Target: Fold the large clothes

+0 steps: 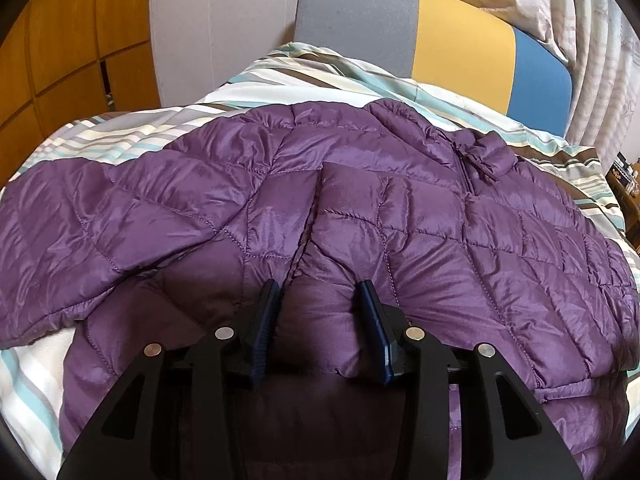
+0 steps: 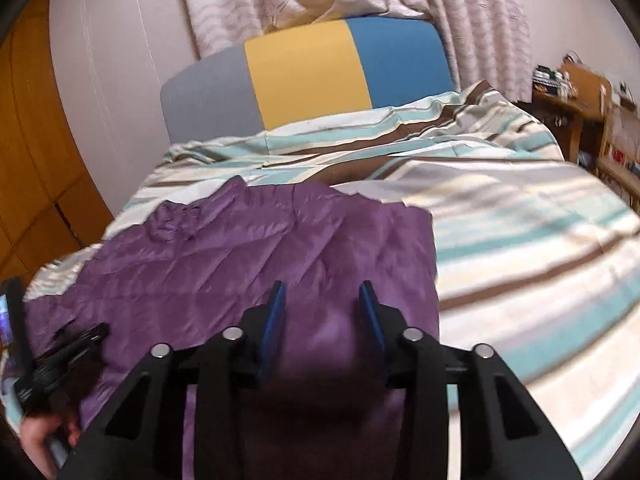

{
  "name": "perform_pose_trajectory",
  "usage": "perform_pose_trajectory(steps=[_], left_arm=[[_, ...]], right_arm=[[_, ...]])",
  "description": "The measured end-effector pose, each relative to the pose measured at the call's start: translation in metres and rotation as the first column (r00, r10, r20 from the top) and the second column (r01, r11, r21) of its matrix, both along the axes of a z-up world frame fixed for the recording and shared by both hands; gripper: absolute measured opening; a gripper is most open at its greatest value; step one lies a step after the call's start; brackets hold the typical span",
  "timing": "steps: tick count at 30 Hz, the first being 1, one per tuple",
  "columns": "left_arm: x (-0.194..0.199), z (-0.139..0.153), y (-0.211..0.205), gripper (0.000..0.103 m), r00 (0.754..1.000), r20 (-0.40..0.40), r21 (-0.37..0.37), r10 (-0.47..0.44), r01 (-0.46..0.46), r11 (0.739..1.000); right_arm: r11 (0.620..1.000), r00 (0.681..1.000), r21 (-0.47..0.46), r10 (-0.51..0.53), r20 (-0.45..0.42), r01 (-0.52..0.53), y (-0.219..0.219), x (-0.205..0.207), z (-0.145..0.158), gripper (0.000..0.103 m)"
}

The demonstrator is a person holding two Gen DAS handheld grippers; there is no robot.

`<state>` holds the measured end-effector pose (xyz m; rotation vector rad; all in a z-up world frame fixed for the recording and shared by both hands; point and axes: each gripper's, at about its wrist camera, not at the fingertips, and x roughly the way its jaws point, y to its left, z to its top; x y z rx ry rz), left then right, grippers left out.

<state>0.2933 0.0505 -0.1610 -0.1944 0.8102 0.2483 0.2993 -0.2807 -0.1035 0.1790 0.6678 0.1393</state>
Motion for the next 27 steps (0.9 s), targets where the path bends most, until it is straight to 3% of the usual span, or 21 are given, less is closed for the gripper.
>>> perform_pose_trajectory(steps=[6, 15, 19, 23, 27], left_arm=[[0.003, -0.002, -0.001, 0.045, 1.0, -0.003, 0.01, -0.006, 0.006, 1.0], [0.008, -0.005, -0.008, 0.048, 1.0, -0.016, 0.055, -0.012, 0.013, 0.998], [0.008, -0.005, -0.009, 0.048, 1.0, -0.019, 0.062, -0.012, 0.014, 0.998], [0.009, -0.005, -0.009, 0.049, 1.0, -0.022, 0.064, -0.012, 0.014, 0.998], [0.009, -0.005, -0.008, 0.049, 1.0, -0.02, 0.059, -0.013, 0.014, 0.998]], right_arm=[[0.998, 0.983, -0.008, -0.058, -0.174, 0.057, -0.018, 0.064, -0.045, 0.024], [0.997, 0.985, -0.046, -0.068, -0.157, 0.061, -0.016, 0.066, -0.057, 0.024], [0.998, 0.987, -0.041, -0.061, -0.148, 0.055, -0.017, 0.064, -0.049, 0.029], [0.998, 0.992, 0.013, -0.052, -0.112, 0.054, -0.026, 0.037, -0.027, 0.035], [0.998, 0.993, -0.01, -0.069, -0.096, 0.068, -0.027, 0.003, -0.019, 0.035]])
